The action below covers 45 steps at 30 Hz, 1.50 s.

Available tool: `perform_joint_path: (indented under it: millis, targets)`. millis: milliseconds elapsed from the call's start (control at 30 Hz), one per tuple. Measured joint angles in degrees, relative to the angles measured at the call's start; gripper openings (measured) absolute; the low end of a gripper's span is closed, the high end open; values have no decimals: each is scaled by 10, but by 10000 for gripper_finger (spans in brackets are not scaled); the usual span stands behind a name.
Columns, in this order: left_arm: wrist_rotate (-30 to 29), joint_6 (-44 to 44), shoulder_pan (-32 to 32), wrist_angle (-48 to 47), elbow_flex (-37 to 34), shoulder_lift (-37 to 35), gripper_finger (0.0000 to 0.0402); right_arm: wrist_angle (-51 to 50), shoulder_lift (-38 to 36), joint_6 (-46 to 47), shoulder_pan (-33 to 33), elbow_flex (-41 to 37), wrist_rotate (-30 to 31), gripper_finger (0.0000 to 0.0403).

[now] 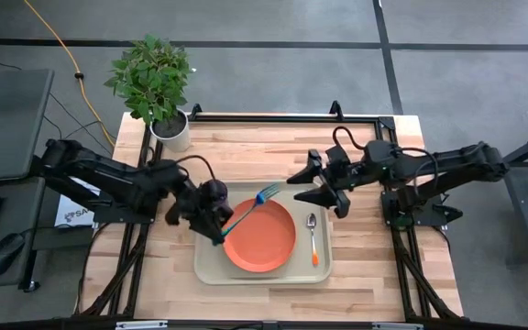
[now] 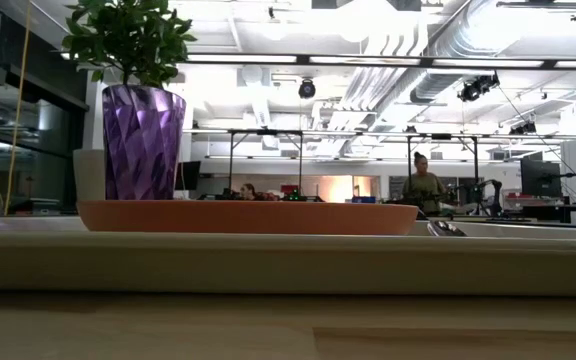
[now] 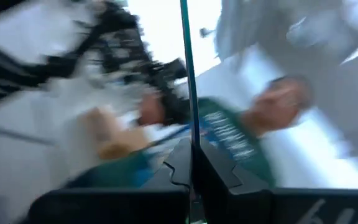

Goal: Pick and place plate/cup/fork/spoon on tray
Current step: Put the purple fork to the left side of the orange spoon on the gray serving tray

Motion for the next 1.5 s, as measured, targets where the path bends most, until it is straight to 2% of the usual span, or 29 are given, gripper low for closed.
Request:
perform_joint_path:
  millis: [100, 233, 333, 467, 600, 767, 867, 1133, 1300, 1500]
  targets:
    - [-15, -129, 0, 152, 1, 33, 0, 44, 24, -91, 2, 0, 9, 227]
    - [-75, -203, -1, 230, 6, 62, 0, 128, 60, -176, 2, 0, 13, 227]
    - [-100, -206, -1, 241, 24, 74, 0, 190, 86, -226, 0, 0, 43, 227]
    - [-106, -214, -3, 239, 52, 82, 0, 207, 107, -290, -1, 0, 111, 227]
    - [-116, -215, -11, 234, 69, 83, 0, 243, 113, -326, 0, 0, 128, 227]
    - [-117, -215, -23, 199, 71, 85, 0, 290, 113, -345, -3, 1, 114, 227]
    - [-117, -225, -28, 195, 71, 91, 0, 271, 112, -358, -3, 15, 86, 227]
    - [-122, -231, -27, 197, 71, 95, 0, 268, 112, -381, 2, 23, 60, 225]
    - [-123, -232, -27, 196, 71, 95, 0, 262, 112, -383, 2, 23, 58, 187]
    - [-123, -231, -28, 197, 71, 95, 0, 262, 112, -386, 2, 23, 40, 92]
